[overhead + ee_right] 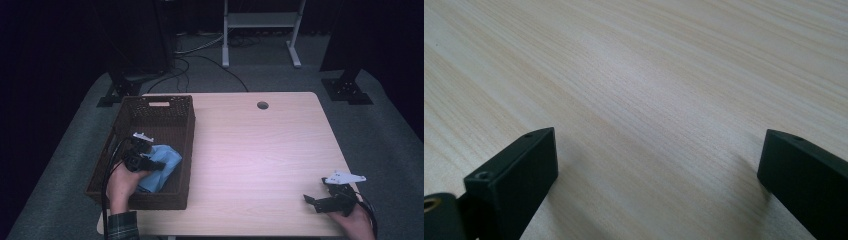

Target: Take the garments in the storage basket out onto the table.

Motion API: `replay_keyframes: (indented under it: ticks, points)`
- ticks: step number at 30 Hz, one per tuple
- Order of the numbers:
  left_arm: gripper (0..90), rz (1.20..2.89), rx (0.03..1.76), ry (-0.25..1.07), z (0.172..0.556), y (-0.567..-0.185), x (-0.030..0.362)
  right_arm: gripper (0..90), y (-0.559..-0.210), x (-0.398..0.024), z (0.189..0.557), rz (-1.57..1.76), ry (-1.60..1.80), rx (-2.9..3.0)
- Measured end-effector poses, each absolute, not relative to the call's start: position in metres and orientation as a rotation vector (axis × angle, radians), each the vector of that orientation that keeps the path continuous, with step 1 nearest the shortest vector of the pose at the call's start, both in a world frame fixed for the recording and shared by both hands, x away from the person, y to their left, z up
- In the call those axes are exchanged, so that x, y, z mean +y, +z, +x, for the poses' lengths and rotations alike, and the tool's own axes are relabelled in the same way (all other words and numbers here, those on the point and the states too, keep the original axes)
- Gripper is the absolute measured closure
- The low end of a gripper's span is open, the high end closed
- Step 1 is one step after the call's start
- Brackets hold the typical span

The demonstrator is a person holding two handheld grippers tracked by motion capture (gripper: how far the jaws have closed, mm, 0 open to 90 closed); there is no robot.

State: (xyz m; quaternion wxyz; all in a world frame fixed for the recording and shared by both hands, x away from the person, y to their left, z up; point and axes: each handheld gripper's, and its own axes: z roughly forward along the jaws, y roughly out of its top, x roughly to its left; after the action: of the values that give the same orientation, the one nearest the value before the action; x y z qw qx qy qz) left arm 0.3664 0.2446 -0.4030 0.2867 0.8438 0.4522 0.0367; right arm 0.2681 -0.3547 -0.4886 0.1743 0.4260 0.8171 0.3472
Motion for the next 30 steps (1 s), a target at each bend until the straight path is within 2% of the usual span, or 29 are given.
replay_keyframes:
  ticks: [30]
  points:
    - [58.8,2.024,1.112,0.141,0.357,-0.386,0.261,1.6,-0.489,-0.355,0.268,1.208,0.984,2.316]
